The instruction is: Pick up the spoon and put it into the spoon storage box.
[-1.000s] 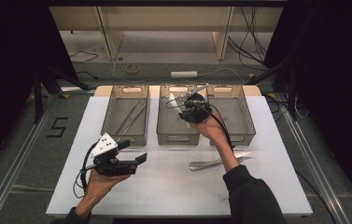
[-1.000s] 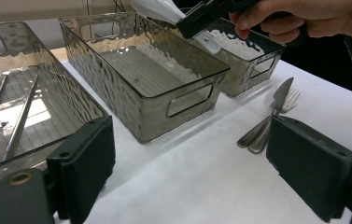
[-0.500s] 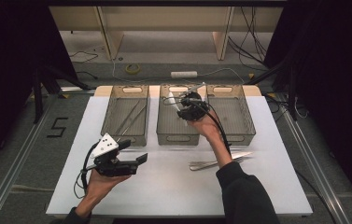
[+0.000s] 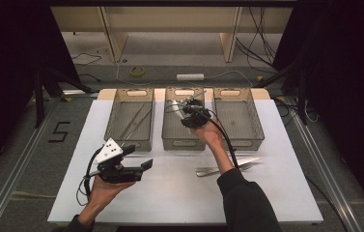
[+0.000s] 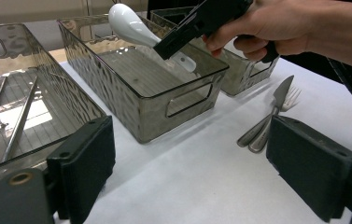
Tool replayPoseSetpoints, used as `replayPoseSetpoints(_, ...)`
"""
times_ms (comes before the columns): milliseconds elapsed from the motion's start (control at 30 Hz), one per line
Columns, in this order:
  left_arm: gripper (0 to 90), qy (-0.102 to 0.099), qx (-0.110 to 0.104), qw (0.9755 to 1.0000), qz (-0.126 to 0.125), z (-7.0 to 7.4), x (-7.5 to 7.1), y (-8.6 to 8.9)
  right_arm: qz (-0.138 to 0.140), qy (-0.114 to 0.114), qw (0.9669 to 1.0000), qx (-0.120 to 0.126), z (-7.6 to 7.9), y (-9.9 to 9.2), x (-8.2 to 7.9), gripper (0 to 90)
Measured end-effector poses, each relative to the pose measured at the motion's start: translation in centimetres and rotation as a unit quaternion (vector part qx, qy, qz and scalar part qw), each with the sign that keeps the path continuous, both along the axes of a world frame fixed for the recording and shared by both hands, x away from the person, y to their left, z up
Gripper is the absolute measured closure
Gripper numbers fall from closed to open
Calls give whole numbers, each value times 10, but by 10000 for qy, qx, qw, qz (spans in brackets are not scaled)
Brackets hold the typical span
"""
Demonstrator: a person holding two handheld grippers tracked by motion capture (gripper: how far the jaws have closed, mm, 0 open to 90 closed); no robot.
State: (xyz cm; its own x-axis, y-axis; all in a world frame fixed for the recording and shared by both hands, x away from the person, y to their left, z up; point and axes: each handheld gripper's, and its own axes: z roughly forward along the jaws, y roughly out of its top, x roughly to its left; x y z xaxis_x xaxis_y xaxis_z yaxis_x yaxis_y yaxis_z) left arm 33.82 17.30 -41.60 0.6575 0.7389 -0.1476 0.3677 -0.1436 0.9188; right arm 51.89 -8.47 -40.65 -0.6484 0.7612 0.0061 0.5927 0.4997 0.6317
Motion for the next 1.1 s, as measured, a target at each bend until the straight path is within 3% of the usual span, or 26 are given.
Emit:
replayPoseSetpoints(300, 150, 31, 8, 10000, 2, 0, 0, 0, 23, 168, 9999, -33, -10, 4, 2, 847)
replayPoseSetpoints(533, 150, 34, 24, 10000, -1, 0, 0, -1, 113, 212, 9996, 139, -6, 0, -1, 698)
replayPoseSetpoints(600, 150, 35, 37, 10000, -5, 0, 0, 0, 129, 183, 9993, 298, 0, -3, -5, 648)
replayPoseSetpoints(700, 150, 44, 27, 10000, 12, -1, 1, 0, 278, 148, 9984, 470, 8, -6, -14, 528)
replayPoseSetpoints(867, 150, 32, 36, 10000, 25, -1, 1, 0, 514, 32, 9964, 668, 18, -18, -36, 434)
replayPoseSetpoints(1100, 150, 28, 23, 10000, 44, -1, 1, 0, 569, -198, 9942, 894, 21, -36, -73, 402)
